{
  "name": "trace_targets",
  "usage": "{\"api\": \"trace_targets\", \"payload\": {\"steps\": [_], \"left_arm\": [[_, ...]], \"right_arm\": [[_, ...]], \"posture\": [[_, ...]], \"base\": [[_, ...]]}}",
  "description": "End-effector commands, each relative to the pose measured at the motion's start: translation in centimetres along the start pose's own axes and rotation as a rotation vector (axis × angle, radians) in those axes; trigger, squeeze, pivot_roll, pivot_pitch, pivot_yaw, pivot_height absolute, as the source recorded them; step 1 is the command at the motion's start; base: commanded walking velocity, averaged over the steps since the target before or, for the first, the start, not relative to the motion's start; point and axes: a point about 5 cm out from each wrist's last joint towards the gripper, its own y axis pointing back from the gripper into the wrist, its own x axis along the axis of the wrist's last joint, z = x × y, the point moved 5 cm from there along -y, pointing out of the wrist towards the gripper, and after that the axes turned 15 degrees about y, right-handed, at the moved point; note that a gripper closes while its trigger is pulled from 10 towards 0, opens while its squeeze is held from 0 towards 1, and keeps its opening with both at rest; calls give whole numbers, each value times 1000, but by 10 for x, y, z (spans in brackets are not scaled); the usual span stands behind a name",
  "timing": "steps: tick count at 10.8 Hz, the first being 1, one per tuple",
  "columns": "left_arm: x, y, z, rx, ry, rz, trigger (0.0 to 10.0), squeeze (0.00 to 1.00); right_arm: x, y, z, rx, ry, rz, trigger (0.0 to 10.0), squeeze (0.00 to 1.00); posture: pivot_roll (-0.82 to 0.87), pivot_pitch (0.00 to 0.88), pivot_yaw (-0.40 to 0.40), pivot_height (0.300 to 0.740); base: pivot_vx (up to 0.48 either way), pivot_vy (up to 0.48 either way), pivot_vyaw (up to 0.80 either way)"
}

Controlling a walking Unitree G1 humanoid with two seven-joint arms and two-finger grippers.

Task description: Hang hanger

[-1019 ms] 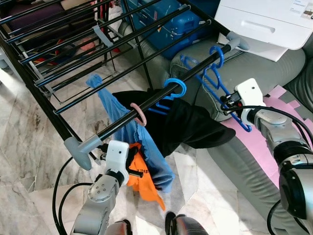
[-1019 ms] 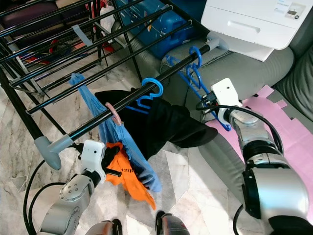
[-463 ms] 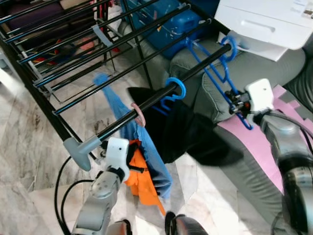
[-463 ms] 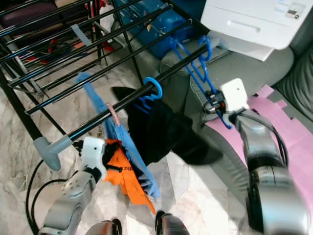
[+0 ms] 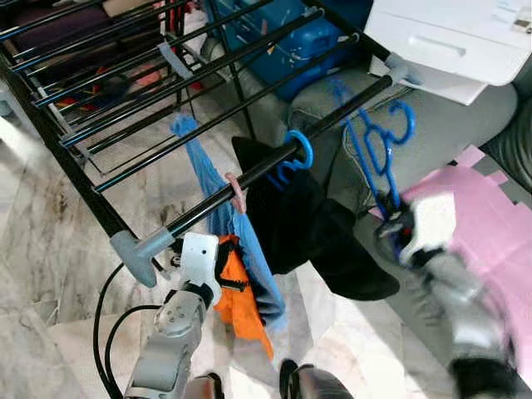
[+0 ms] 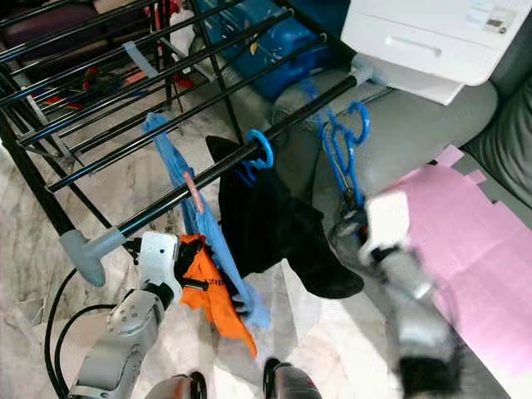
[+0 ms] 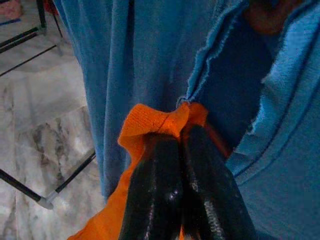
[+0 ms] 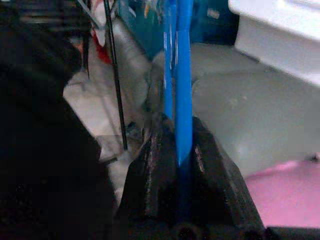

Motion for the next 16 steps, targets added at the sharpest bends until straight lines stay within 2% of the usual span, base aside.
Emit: {"api": "trace_targets", "payload": {"steps": [1,6,7,11,14,16], "left_arm": [[3,0,-3,17,-9,13,10000,0],[-3,-1,-2,27,13,8,10000,0],[-3,-1,-2,31,20,6,10000,0],[-5,-3,0,31,29,2,10000,0],[-4,-3,-1,35,29,7,10000,0],[-4,-3,-3,39,31,10,10000,0]], "right_arm": [[5,3,-2,-10,7,-2,10000,0],[9,5,-40,33,-41,-52,10000,0],[9,6,-43,37,-41,-56,10000,0],[7,8,-39,35,-26,-75,10000,0],[4,9,-31,-17,-16,-99,10000,0],[1,11,-32,-26,-24,-115,10000,0]], "posture": [[-110,188,-28,740],[-111,178,-47,740],[-114,179,-50,740],[-120,177,-61,740],[-120,181,-61,740],[-121,185,-58,740]], "base": [[0,0,0],[-151,0,0],[-281,0,0],[-292,0,0],[-275,0,0],[-270,0,0]]}}
